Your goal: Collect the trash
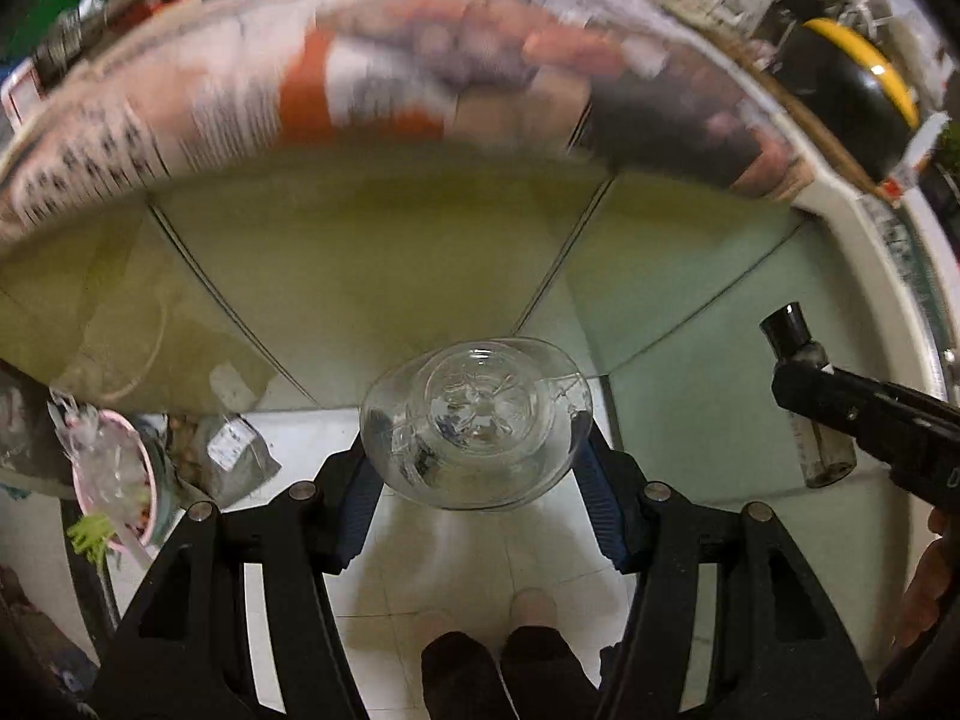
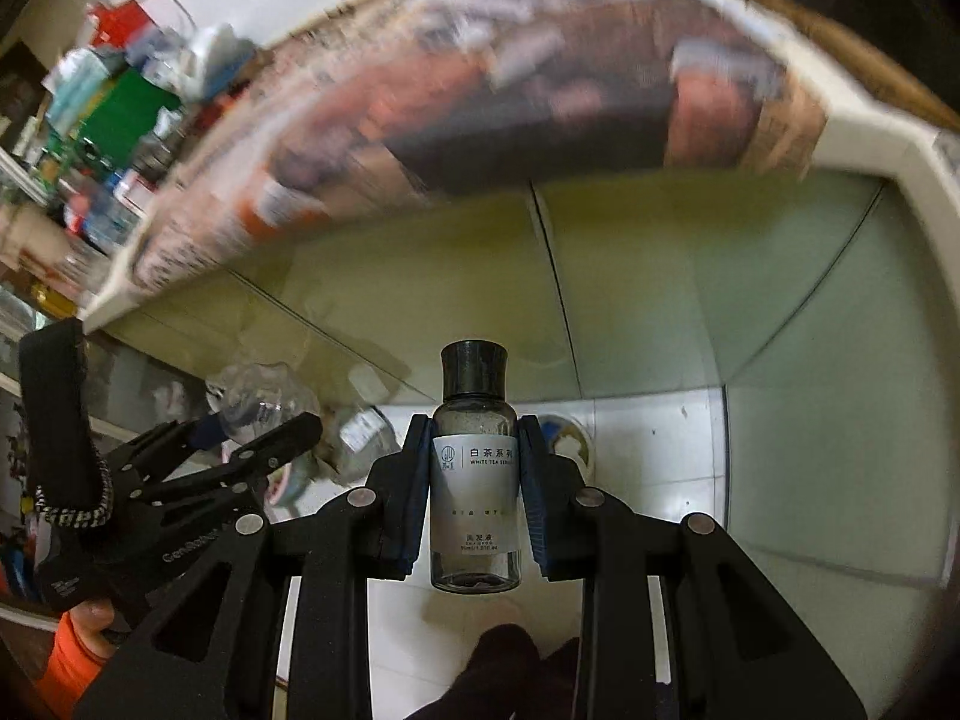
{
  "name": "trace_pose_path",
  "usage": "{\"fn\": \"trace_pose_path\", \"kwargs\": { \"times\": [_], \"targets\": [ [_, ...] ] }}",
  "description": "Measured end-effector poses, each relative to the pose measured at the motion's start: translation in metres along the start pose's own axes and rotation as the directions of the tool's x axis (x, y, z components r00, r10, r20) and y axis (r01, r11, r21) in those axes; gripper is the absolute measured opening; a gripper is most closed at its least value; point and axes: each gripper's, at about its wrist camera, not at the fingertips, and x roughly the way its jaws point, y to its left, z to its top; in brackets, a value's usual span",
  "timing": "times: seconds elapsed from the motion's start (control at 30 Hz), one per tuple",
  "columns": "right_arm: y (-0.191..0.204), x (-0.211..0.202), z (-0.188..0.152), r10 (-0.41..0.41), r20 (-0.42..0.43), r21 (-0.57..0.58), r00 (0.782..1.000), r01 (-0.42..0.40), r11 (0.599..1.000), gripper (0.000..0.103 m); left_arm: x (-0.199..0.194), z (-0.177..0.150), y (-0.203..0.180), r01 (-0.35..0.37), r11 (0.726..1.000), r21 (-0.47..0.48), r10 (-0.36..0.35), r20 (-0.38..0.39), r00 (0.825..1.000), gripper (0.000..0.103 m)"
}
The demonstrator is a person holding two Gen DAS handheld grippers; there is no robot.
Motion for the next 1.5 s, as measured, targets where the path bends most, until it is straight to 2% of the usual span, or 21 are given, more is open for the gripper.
{"fn": "trace_pose_path", "kwargs": {
  "times": [0.2,0.33,0.5,0.63,0.73,0.97,1.0,1.07,1.17,1.37,1.5],
  "targets": [
    [-0.036,0.108,-0.014,-0.008,-0.101,-0.018,0.995,0.006,1.000,0.026,0.099,-0.029,0.014,-0.038,0.998,-0.056,0.036,-0.048,0.998,0.059],
    [-0.057,0.182,-0.026,0.031,-0.181,0.009,0.983,-0.030,1.000,0.026,0.155,-0.054,0.026,-0.059,0.995,-0.075,0.053,-0.085,0.995,0.059],
    [-0.059,0.229,-0.035,0.071,-0.223,-0.034,0.972,-0.081,0.996,0.026,0.203,-0.077,0.040,-0.084,0.992,-0.096,0.071,-0.127,0.989,0.059],
    [-0.055,0.248,-0.042,0.055,-0.260,-0.069,0.964,-0.075,0.995,0.027,0.227,-0.087,0.047,-0.073,0.991,-0.113,0.055,-0.152,0.987,0.059],
    [-0.062,0.247,-0.040,0.063,-0.276,-0.049,0.959,-0.080,0.996,0.040,0.236,-0.089,0.045,-0.055,0.992,-0.112,0.037,-0.163,0.986,0.059],
    [-0.074,0.227,-0.036,0.053,-0.237,-0.034,0.970,-0.063,0.997,0.040,0.249,-0.079,0.033,-0.002,0.995,-0.096,-0.014,-0.159,0.987,0.060],
    [-0.075,0.222,-0.035,0.042,-0.227,-0.036,0.973,-0.052,0.998,0.040,0.251,-0.077,0.030,0.006,0.996,-0.093,-0.021,-0.165,0.986,0.061],
    [-0.078,0.213,-0.033,0.037,-0.211,-0.031,0.977,-0.044,0.999,0.040,0.258,-0.074,0.029,0.011,0.996,-0.087,-0.027,-0.189,0.982,0.068],
    [-0.078,0.201,-0.031,0.044,-0.191,-0.016,0.981,-0.048,0.999,0.040,0.257,-0.071,0.025,-0.001,0.997,-0.075,-0.013,-0.196,0.981,0.068],
    [-0.069,0.167,-0.023,0.028,-0.156,-0.027,0.987,-0.033,0.999,0.040,0.214,-0.062,0.018,-0.042,0.996,-0.080,0.028,-0.171,0.985,0.068],
    [-0.057,0.118,-0.012,0.026,-0.124,-0.042,0.992,-0.031,0.999,0.040,0.138,-0.047,0.005,-0.083,0.994,-0.073,0.074,-0.111,0.991,0.068]
  ]
}}
